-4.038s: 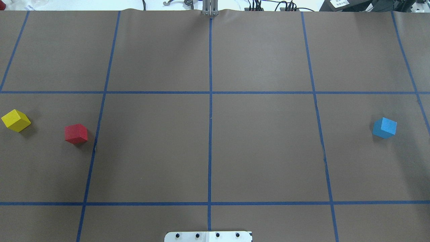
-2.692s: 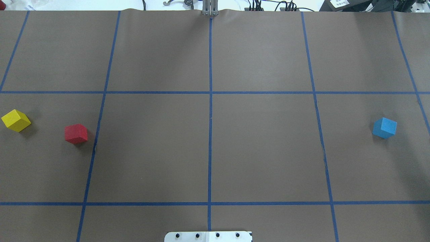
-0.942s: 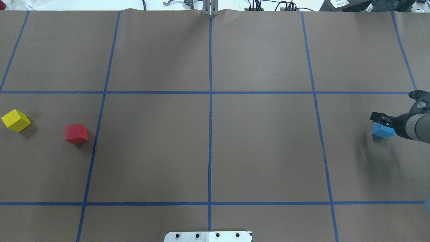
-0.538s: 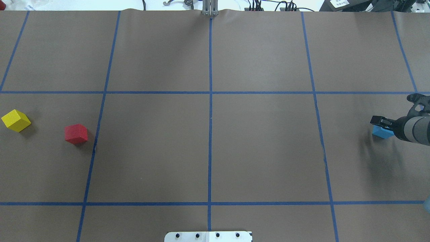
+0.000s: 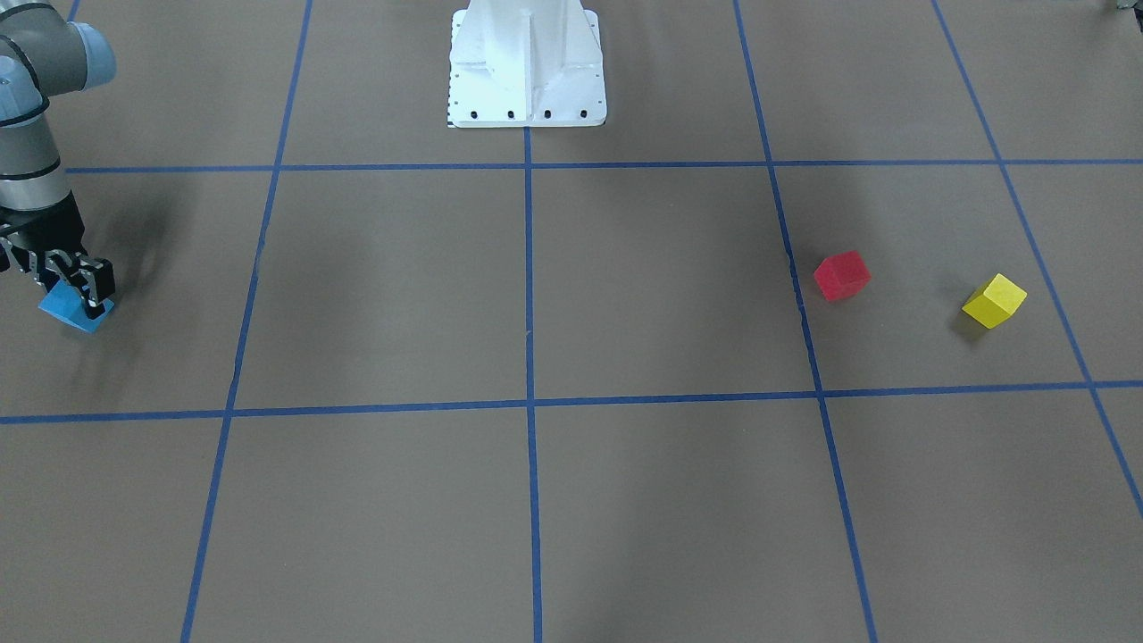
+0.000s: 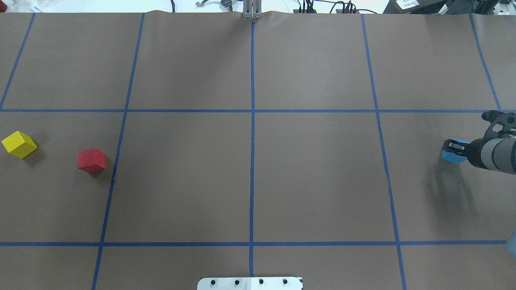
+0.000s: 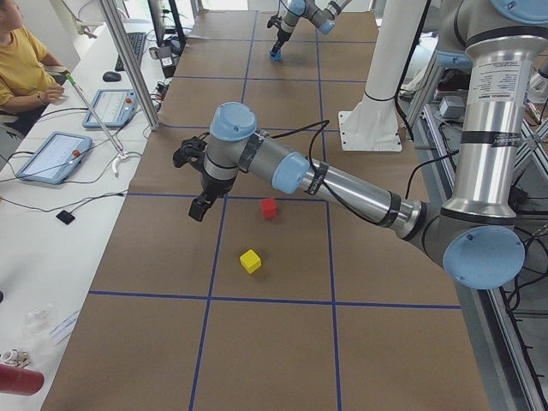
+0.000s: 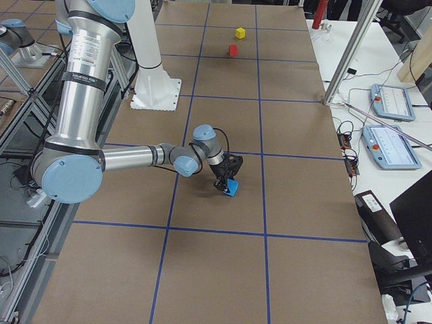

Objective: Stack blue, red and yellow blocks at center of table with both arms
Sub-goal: 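Carry the blue cube with the right gripper to the table center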

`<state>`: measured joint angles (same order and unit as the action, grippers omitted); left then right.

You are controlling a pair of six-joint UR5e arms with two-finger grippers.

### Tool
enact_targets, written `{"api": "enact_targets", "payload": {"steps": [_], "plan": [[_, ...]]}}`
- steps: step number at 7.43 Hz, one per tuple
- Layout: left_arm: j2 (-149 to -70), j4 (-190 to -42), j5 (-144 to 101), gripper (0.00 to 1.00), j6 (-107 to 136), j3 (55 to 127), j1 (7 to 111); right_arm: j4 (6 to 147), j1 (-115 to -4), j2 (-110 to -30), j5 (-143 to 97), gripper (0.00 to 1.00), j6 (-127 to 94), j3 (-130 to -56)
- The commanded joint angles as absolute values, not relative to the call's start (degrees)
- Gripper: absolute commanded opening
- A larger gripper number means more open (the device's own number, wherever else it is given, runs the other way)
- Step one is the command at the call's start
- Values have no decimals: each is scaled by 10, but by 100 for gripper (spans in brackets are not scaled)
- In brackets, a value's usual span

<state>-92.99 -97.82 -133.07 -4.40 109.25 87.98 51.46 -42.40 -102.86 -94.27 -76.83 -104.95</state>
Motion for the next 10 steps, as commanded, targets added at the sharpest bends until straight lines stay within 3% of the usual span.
{"api": "enact_targets", "payload": {"steps": [1,4,6,8,10], "plan": [[-929,-978,-1331,100,-44,1092,880,514,-450,-989,-975,0,-614,-1080],[-929,-978,-1331,100,-43,1091,880,521,-413,-809,-966,0,-584,-1040],[-927,-978,-1331,100,-43,1089,880,669,-359,-663,-912,0,-593,-999],[-924,-978,-1331,100,-43,1087,880,746,-331,-528,-905,0,-636,-901],[-923,-978,-1330,100,-43,1085,880,748,-299,-456,-881,0,-655,-822]]}}
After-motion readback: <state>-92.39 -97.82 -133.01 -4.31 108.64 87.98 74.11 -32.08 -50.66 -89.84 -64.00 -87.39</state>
